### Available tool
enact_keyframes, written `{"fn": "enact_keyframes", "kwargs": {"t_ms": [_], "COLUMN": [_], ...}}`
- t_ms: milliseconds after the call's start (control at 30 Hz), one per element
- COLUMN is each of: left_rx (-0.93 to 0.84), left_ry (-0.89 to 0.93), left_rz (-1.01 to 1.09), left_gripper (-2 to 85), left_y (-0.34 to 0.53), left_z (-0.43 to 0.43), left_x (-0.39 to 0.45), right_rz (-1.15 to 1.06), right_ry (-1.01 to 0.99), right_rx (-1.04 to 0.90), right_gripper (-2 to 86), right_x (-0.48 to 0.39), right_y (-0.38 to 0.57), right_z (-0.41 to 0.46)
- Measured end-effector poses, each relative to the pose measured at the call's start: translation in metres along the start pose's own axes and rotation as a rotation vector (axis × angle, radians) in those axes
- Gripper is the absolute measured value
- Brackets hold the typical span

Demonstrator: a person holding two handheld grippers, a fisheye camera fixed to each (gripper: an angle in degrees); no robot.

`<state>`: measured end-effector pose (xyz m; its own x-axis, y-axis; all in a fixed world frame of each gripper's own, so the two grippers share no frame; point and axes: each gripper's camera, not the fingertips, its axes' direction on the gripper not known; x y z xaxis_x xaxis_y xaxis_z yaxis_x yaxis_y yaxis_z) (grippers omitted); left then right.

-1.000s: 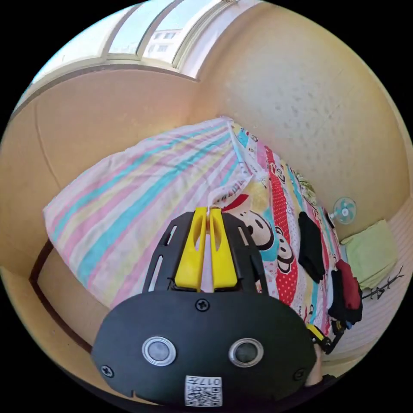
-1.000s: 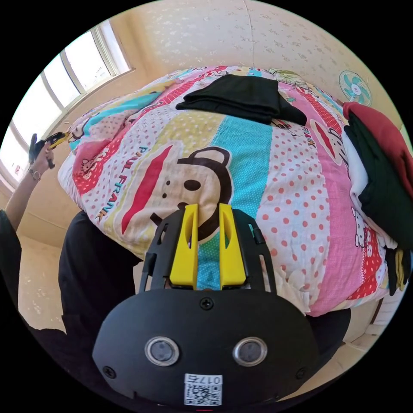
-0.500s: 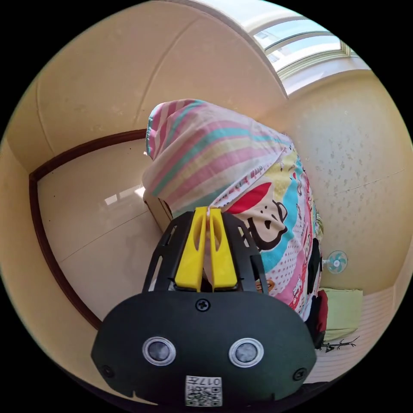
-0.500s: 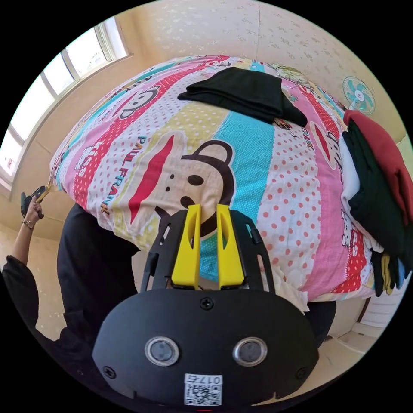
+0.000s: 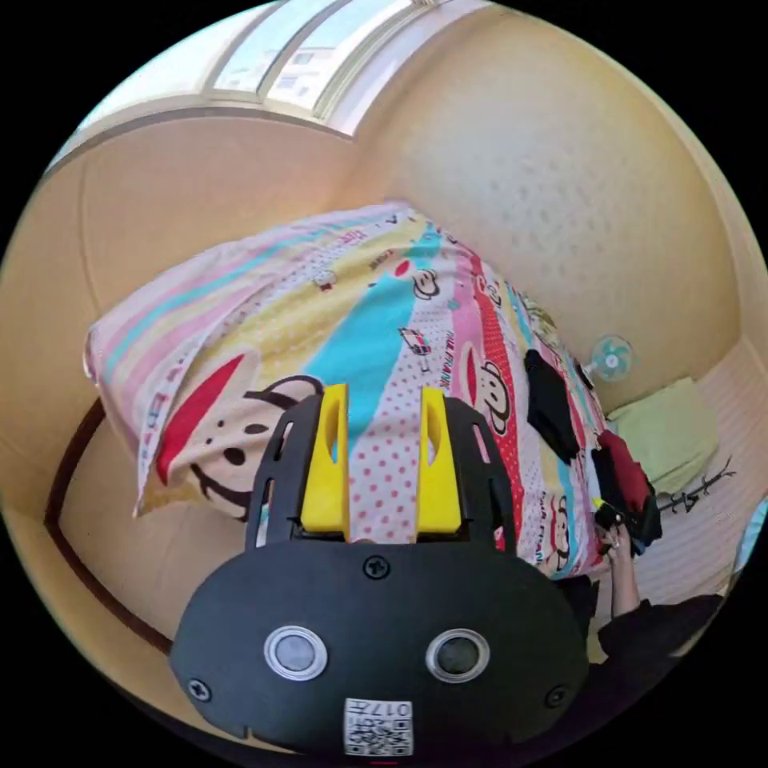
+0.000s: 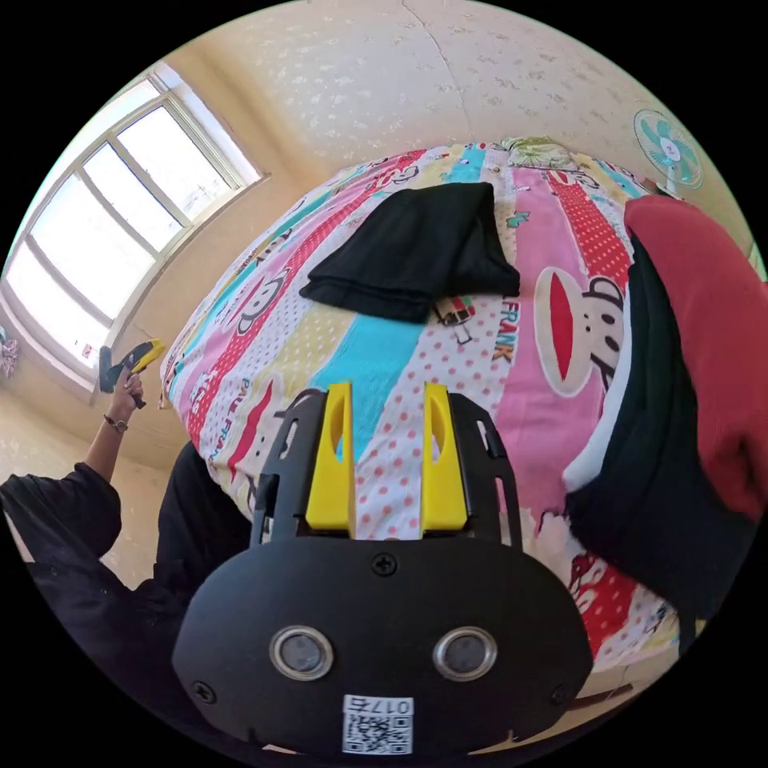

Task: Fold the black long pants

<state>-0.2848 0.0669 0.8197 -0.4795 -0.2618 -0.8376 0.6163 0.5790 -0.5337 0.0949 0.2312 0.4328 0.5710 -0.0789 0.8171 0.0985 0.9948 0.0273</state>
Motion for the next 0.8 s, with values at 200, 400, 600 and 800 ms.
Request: {"fn": "enact_keyframes", "kwargs": {"t_ms": [200,400,600,800], "left_rx": [-0.33,-0.557,-0.441,-0.475], "left_ry": [0.282,0.173,0.265,0.17], "left_rz": [0.353,0.162,0.292,0.208], "left_gripper": [14.4,12.9,4.1,9.5], "left_y": [-0.055,-0.048,-0.018,0.016], "left_z": [0.203,0.359,0.285,0.311], "left_x": [0.203,0.275,0.342,0.326], "right_rz": [0.317,0.581,0.175,0.221], "right_ry": [-0.22,-0.442,-0.16,0.12], "right_rx": [0.111,-0.035,0.055,-0.22], "right_gripper": [16.2,5.8,4.5,10.1], "right_x": [0.086,0.131,0.098,0.142], "right_y": [-0.098,-0.12,-0.177,-0.166], "right_z": [0.044,0.091,-0.028,0.008]}}
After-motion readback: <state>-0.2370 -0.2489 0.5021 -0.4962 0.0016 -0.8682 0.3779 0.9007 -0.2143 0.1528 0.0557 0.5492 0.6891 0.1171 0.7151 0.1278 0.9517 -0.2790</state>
